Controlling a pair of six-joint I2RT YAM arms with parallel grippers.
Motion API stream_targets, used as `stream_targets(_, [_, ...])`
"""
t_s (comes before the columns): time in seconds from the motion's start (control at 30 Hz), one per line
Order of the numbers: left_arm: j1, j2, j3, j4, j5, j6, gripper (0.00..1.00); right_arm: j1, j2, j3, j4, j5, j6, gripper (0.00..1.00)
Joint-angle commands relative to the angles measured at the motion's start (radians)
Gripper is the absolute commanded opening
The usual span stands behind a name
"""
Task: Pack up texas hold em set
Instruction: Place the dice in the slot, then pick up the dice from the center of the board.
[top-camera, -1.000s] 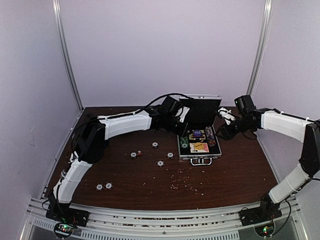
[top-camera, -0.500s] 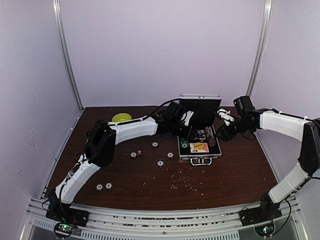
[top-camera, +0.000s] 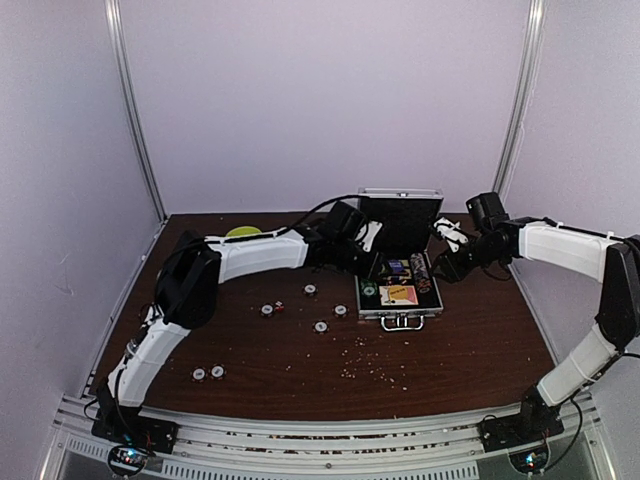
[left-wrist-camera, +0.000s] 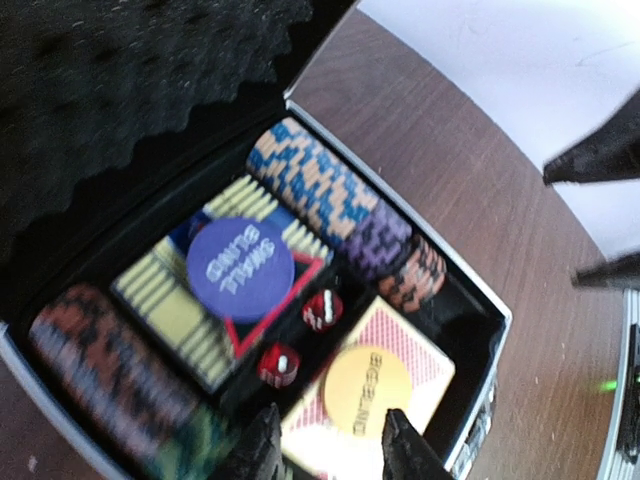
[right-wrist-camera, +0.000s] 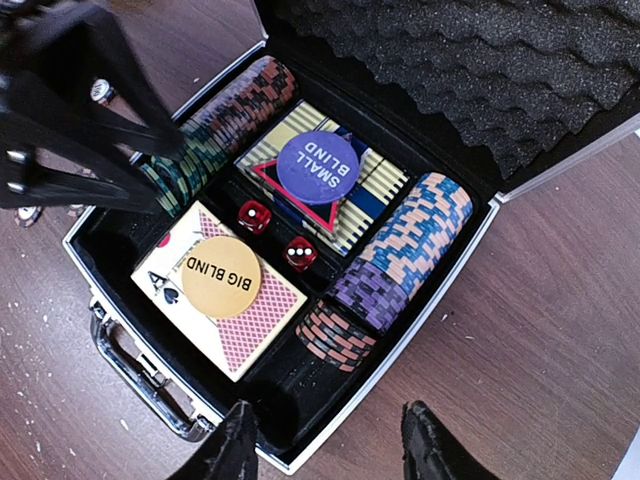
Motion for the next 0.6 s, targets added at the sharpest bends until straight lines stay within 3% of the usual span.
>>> stream_targets(0.0, [0.002, -0.247, -0.194, 0.031, -0.073, 0.062, 0.34, -0.001, -0.01, -0.008, 0.0, -0.016, -0.008, 0.5])
stream_targets(0.23, [0.005, -0.487, -0.472, -0.1, -0.244, 0.133, 0.34, -0.001, -0.008, -0.003, -0.009, -0.041, -0.019, 0.5])
stream_targets(0.47, [0.03, -0.587, -0.6, -0.283, -0.484, 0.162, 0.35, -0.001, -0.008, -0.001, -0.016, -0.055, -0.026, 0.5])
stream_targets(0.57, [0.091, -0.595, -0.644, -0.325, -0.49, 0.161, 0.41, -0.001, -0.006, 0.0, -0.018, -0.059, -0.028, 0.5])
